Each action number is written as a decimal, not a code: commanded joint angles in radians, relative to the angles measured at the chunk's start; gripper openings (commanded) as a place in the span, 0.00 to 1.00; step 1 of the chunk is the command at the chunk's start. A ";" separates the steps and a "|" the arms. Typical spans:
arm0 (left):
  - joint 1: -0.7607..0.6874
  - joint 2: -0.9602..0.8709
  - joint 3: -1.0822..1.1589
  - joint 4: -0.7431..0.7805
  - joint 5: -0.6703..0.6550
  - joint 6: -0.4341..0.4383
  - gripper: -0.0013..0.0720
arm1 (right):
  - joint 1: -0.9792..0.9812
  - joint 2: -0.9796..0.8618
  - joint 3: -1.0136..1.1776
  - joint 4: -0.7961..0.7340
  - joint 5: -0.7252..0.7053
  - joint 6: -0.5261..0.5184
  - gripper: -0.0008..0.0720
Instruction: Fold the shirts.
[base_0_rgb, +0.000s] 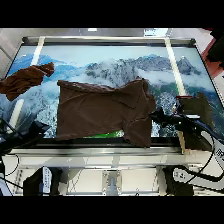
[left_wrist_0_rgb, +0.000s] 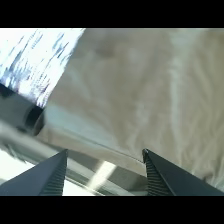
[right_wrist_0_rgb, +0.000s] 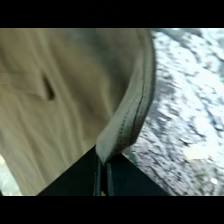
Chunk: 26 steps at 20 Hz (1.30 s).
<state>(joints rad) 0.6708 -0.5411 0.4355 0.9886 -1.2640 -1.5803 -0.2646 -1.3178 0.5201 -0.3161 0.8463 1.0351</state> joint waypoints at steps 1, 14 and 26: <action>0.001 0.001 -0.106 0.020 0.064 -0.196 0.75 | 0.003 0.006 0.001 0.018 0.048 -0.046 0.06; 0.000 0.000 -0.255 -0.113 0.212 -0.227 0.51 | 0.002 0.007 0.000 0.048 0.057 -0.068 0.06; -0.217 -0.008 -0.255 0.006 0.298 -0.293 0.69 | 0.003 0.007 0.000 0.126 0.099 -0.102 0.06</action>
<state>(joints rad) 0.4866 -0.5465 0.1810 0.9436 -0.9714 -1.8324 -0.2630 -1.3117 0.5201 -0.2169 0.9241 0.9508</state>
